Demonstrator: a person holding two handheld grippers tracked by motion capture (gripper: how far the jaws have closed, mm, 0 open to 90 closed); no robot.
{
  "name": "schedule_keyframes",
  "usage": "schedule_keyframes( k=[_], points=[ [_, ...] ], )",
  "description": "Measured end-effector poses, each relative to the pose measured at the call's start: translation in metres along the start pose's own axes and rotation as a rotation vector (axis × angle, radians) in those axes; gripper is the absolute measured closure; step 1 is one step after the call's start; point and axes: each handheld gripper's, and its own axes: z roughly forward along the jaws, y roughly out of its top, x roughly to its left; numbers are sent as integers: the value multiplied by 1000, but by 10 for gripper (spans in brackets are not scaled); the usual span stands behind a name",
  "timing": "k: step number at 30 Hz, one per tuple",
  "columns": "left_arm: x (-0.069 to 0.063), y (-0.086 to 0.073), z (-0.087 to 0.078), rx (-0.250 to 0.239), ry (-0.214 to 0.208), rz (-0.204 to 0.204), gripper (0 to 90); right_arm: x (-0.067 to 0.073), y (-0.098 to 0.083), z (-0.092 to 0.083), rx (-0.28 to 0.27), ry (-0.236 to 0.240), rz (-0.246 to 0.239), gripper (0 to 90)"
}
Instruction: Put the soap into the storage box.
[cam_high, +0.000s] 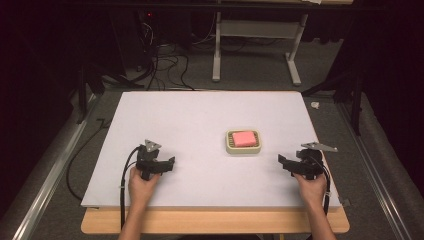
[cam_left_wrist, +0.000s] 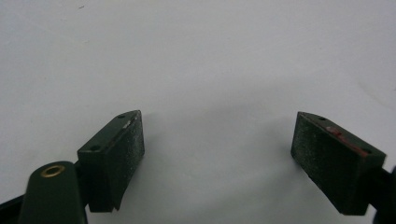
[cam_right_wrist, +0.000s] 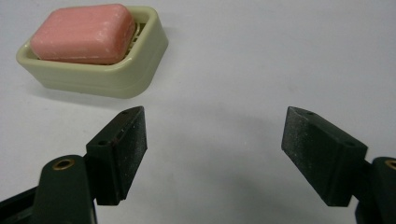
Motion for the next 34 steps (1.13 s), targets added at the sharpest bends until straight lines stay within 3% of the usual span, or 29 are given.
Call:
schedule_keyframes(
  k=[12,22,34],
  points=[
    [0,0,0,1,1,0,178,5,-9,15,40,-37,-35,228],
    [0,0,0,1,0,0,177,14,-14,30,54,-104,-95,230],
    [0,0,0,1,0,0,178,14,-14,31,52,-101,-108,222]
  ],
)
